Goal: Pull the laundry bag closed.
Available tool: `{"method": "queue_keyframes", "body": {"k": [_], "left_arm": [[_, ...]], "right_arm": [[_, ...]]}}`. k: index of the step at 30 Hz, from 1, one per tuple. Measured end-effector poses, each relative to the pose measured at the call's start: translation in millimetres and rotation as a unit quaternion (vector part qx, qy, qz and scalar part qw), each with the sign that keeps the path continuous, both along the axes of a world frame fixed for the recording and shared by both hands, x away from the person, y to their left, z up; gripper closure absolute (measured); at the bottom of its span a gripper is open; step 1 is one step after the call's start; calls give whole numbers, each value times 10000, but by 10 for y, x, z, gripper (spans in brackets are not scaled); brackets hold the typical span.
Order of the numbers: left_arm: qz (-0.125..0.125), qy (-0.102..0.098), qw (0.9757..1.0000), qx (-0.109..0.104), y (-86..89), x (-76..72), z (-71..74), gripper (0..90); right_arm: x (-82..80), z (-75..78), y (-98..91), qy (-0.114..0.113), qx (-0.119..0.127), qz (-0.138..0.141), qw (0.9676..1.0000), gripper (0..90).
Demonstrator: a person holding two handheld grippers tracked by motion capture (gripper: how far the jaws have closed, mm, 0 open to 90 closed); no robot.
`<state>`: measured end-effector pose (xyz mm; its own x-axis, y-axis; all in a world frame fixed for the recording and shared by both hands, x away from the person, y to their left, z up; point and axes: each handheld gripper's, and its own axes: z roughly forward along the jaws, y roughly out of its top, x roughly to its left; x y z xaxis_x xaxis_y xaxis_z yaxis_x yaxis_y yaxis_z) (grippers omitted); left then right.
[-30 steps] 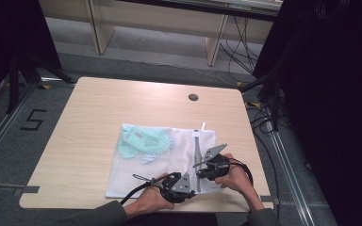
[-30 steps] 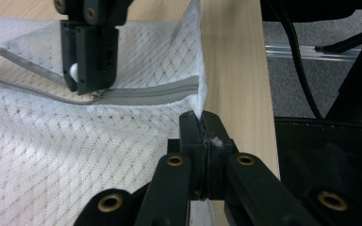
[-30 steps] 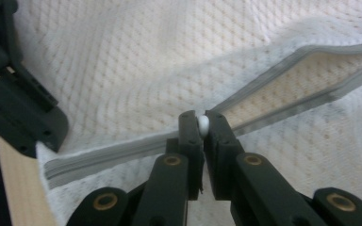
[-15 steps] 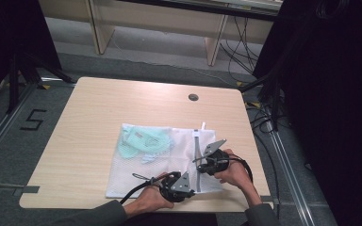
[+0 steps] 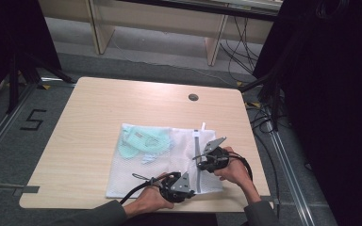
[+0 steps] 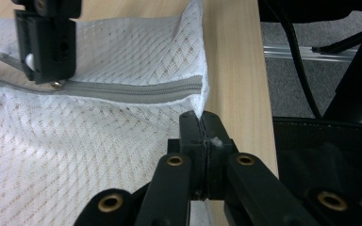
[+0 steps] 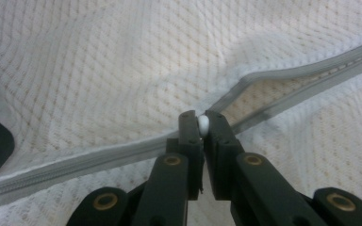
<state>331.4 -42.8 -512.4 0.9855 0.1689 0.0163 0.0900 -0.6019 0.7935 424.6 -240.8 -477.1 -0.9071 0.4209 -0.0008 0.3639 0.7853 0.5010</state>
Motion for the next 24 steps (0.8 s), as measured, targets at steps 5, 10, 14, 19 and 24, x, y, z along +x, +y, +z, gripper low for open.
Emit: {"method": "queue_keyframes", "body": {"k": [5,10,14,19,24], "left_arm": [[-6,55,10000,-16,0,9,-10,890],[26,90,9999,-56,9,16,-1,890],[19,108,9999,-45,12,16,-1,890],[24,105,9999,-37,14,16,4,890],[-4,112,9999,-38,13,18,4,890]], "right_arm": [[16,-13,11,-27,-12,-6,10000,866],[17,-4,23,27,-6,-99,9999,866],[42,2,20,-34,-5,-111,9999,866],[63,1,15,-5,-29,-129,9999,866],[99,-6,10,-8,-1,-150,9999,866]]}}
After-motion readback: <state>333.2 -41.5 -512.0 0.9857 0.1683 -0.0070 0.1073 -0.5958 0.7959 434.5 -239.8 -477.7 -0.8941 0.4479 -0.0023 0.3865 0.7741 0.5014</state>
